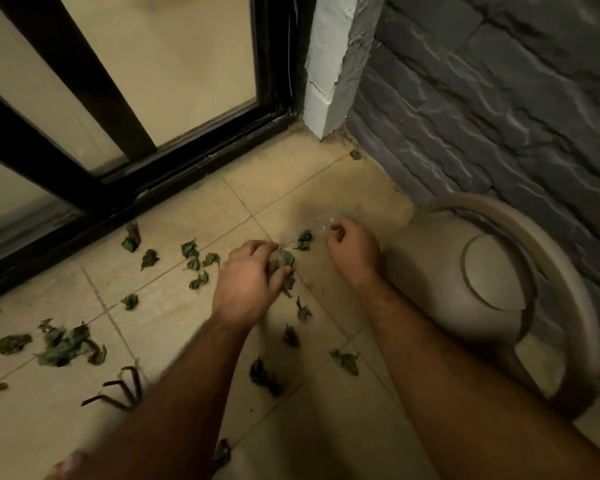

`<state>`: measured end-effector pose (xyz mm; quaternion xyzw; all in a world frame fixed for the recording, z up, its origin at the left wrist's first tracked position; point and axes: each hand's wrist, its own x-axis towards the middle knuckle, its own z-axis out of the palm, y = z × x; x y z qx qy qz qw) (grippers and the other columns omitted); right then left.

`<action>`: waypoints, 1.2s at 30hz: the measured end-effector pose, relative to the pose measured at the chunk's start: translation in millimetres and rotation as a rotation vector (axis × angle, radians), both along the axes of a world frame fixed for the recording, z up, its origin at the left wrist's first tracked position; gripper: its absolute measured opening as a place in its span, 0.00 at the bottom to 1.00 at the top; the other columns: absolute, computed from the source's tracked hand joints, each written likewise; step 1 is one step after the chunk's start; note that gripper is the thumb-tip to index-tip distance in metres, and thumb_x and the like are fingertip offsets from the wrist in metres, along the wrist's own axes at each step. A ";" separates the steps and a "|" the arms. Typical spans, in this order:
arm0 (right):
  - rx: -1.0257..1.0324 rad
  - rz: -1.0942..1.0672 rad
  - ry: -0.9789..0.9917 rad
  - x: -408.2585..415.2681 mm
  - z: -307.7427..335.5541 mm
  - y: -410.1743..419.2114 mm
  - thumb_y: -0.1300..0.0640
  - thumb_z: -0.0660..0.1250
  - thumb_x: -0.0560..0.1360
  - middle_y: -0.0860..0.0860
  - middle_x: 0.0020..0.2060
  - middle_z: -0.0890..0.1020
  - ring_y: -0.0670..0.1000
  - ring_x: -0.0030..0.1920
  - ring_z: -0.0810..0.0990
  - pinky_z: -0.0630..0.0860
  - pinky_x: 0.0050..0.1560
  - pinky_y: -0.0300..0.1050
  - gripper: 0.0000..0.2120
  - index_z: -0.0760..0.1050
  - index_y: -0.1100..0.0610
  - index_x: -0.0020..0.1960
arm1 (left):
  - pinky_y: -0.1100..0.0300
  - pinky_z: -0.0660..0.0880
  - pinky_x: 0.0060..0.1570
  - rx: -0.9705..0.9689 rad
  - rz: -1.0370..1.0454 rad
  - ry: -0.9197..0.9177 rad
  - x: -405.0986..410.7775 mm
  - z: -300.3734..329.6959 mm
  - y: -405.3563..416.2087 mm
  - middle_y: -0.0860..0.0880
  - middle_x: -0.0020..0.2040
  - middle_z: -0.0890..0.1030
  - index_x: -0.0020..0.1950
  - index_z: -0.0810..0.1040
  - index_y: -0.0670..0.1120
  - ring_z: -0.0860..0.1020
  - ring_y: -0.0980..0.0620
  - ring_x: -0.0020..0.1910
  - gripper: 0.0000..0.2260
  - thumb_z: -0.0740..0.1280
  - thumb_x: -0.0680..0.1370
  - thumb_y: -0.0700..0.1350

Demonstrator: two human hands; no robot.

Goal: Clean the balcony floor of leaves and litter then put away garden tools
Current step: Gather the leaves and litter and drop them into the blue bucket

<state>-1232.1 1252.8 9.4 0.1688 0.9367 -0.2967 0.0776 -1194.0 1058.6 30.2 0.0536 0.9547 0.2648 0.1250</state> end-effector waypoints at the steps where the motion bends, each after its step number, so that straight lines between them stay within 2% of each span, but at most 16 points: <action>1: -0.027 0.024 -0.034 -6.9 -2.5 -1.8 0.50 0.67 0.78 0.53 0.54 0.82 0.55 0.54 0.79 0.72 0.47 0.43 0.14 0.78 0.55 0.60 | 0.52 0.71 0.65 0.002 0.030 0.009 -2.4 0.0 -0.4 0.51 0.68 0.74 0.71 0.72 0.52 0.71 0.50 0.65 0.20 0.64 0.80 0.55; 4: -0.026 0.065 -0.110 -21.2 -13.9 -15.1 0.42 0.69 0.75 0.52 0.56 0.82 0.54 0.55 0.80 0.71 0.46 0.42 0.21 0.76 0.54 0.62 | 0.53 0.71 0.64 -0.004 0.080 0.037 -6.1 -3.7 -1.8 0.51 0.67 0.75 0.70 0.74 0.52 0.72 0.51 0.64 0.18 0.64 0.80 0.53; 6: 0.015 0.080 -0.121 -24.2 -23.7 -23.9 0.42 0.70 0.74 0.52 0.54 0.82 0.54 0.54 0.80 0.70 0.45 0.43 0.20 0.77 0.54 0.59 | 0.53 0.71 0.63 -0.007 0.090 0.043 -8.9 -9.3 -0.5 0.51 0.67 0.75 0.69 0.74 0.52 0.72 0.51 0.64 0.17 0.65 0.80 0.52; 10: 0.027 0.057 -0.060 -23.1 -36.8 -25.5 0.52 0.67 0.76 0.51 0.43 0.80 0.52 0.44 0.78 0.70 0.38 0.42 0.05 0.75 0.53 0.45 | 0.51 0.73 0.62 0.032 0.097 0.029 -17.4 -18.1 7.3 0.51 0.66 0.75 0.69 0.75 0.52 0.73 0.51 0.62 0.17 0.64 0.80 0.53; 12: -0.046 0.024 -0.030 -22.4 -37.5 -19.3 0.55 0.67 0.74 0.50 0.40 0.79 0.50 0.40 0.76 0.70 0.36 0.43 0.05 0.74 0.54 0.41 | 0.50 0.74 0.63 0.066 0.103 0.017 -23.9 -22.4 13.5 0.51 0.66 0.75 0.69 0.74 0.52 0.74 0.51 0.62 0.17 0.64 0.80 0.52; 15: -0.275 -0.125 0.063 -25.6 -29.4 -8.0 0.58 0.69 0.71 0.50 0.41 0.78 0.49 0.40 0.75 0.75 0.40 0.44 0.05 0.74 0.56 0.40 | 0.49 0.74 0.63 0.099 0.113 0.003 -28.8 -27.6 19.7 0.52 0.66 0.75 0.69 0.74 0.53 0.73 0.52 0.62 0.17 0.63 0.80 0.51; 17: -0.362 -0.254 0.152 -39.9 -20.3 -0.2 0.62 0.69 0.72 0.49 0.38 0.77 0.47 0.37 0.74 0.74 0.39 0.38 0.05 0.73 0.58 0.40 | 0.50 0.73 0.64 0.092 0.104 0.006 -30.0 -31.8 18.8 0.52 0.66 0.74 0.69 0.74 0.53 0.73 0.52 0.63 0.17 0.64 0.80 0.50; 19: -0.313 -0.353 0.262 -63.4 -15.0 6.5 0.65 0.66 0.72 0.47 0.34 0.74 0.46 0.34 0.71 0.67 0.33 0.27 0.06 0.71 0.58 0.40 | 0.50 0.72 0.65 0.073 0.081 0.006 -31.5 -35.9 14.2 0.52 0.67 0.74 0.69 0.74 0.53 0.72 0.52 0.64 0.17 0.64 0.80 0.51; 20: -0.270 -0.375 0.308 -77.9 -15.3 9.5 0.67 0.64 0.73 0.48 0.34 0.73 0.47 0.34 0.70 0.66 0.31 0.26 0.06 0.70 0.57 0.41 | 0.50 0.72 0.65 0.058 0.068 0.006 -33.3 -38.2 10.9 0.52 0.67 0.74 0.69 0.74 0.53 0.72 0.52 0.65 0.17 0.63 0.80 0.51; 22: -0.192 -0.375 0.337 -107.2 -22.3 16.1 0.67 0.61 0.74 0.53 0.41 0.78 0.50 0.41 0.73 0.65 0.35 0.28 0.06 0.74 0.59 0.47 | 0.50 0.72 0.65 0.047 0.064 0.011 -39.3 -41.9 6.2 0.52 0.67 0.74 0.69 0.74 0.53 0.72 0.52 0.64 0.18 0.62 0.80 0.53; 25: 0.049 -0.317 0.238 -144.1 -34.6 32.6 0.65 0.58 0.79 0.59 0.59 0.79 0.57 0.57 0.77 0.71 0.54 0.45 0.15 0.78 0.59 0.61 | 0.51 0.72 0.63 0.055 0.086 0.021 -45.8 -45.9 2.4 0.52 0.67 0.74 0.68 0.74 0.53 0.71 0.53 0.63 0.18 0.62 0.80 0.54; 27: 0.184 -0.275 0.149 -160.9 -39.8 44.4 0.63 0.56 0.80 0.60 0.61 0.77 0.59 0.61 0.75 0.71 0.58 0.49 0.15 0.77 0.60 0.62 | 0.53 0.72 0.63 0.069 0.098 0.043 -47.0 -50.0 1.0 0.52 0.67 0.74 0.68 0.74 0.52 0.71 0.54 0.63 0.17 0.63 0.80 0.53; 32: 0.168 -0.217 0.048 -189.6 -65.0 56.8 0.55 0.55 0.82 0.61 0.69 0.73 0.63 0.69 0.70 0.67 0.67 0.55 0.20 0.70 0.58 0.72 | 0.56 0.70 0.62 0.102 0.100 0.073 -37.7 -59.0 -6.4 0.54 0.66 0.74 0.70 0.73 0.53 0.67 0.59 0.61 0.17 0.63 0.81 0.53; 36: 0.240 -0.192 0.059 -174.7 -69.2 51.3 0.60 0.53 0.84 0.62 0.70 0.71 0.62 0.70 0.70 0.66 0.68 0.53 0.18 0.69 0.60 0.72 | 0.60 0.67 0.59 0.061 0.082 0.107 -30.5 -66.2 -22.2 0.51 0.64 0.76 0.69 0.74 0.51 0.71 0.54 0.62 0.16 0.63 0.81 0.50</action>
